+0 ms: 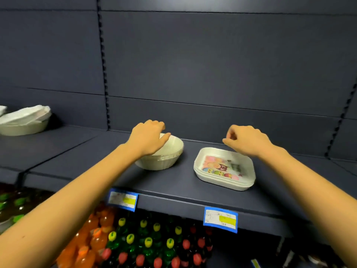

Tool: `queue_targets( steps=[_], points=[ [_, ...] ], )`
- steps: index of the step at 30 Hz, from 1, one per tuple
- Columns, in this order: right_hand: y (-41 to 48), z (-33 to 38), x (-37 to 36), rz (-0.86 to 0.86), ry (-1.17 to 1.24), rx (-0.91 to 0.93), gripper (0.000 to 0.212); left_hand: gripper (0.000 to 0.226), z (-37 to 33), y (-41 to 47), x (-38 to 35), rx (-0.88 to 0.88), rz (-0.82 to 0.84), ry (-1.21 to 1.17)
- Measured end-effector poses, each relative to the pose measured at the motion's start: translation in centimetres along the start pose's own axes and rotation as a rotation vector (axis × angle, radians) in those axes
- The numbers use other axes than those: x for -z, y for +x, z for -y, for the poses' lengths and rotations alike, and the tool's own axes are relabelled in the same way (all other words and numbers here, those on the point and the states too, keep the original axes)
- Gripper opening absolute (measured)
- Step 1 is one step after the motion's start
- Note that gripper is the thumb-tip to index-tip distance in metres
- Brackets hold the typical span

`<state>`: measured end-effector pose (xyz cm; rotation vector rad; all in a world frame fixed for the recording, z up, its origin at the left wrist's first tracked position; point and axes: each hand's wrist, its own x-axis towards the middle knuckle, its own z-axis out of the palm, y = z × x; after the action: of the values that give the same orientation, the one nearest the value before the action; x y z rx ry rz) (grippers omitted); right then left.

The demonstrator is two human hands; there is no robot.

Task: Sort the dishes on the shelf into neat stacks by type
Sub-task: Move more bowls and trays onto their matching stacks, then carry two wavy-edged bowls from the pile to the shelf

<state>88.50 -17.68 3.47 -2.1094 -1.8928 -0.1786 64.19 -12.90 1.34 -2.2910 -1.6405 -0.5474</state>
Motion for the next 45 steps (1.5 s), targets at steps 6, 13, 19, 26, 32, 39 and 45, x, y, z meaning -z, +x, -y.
queue_targets(
  steps=[6,13,19,26,32,39,45],
  points=[
    [-0.5,6.4,-1.7,0.032,0.09,0.409,0.037,0.044,3.1,-6.0,1.3,0.178,-0.018,0.058],
    [-2.1,13.8,-3.1,0.059,0.146,0.664,0.045,0.052,6.9,-12.8,2.8,0.387,-0.007,0.13],
    [-2.9,20.0,-4.0,0.095,0.175,0.774,0.045,0.052,11.1,-16.4,4.6,0.489,-0.007,0.169],
    [-3.3,29.2,-5.0,0.129,0.19,0.806,0.043,0.052,19.0,-19.9,6.0,0.542,0.008,0.189],
    [-3.6,38.9,-6.5,0.157,0.198,0.776,0.044,0.051,28.6,-22.8,7.6,0.562,0.045,0.198],
    [-3.5,47.5,-9.2,0.201,0.235,0.674,0.043,0.046,37.7,-25.0,8.8,0.57,0.078,0.18],
    [-1.1,52.2,-10.7,0.208,0.243,0.584,0.042,0.048,43.7,-25.3,8.1,0.573,0.052,0.172]
  ],
)
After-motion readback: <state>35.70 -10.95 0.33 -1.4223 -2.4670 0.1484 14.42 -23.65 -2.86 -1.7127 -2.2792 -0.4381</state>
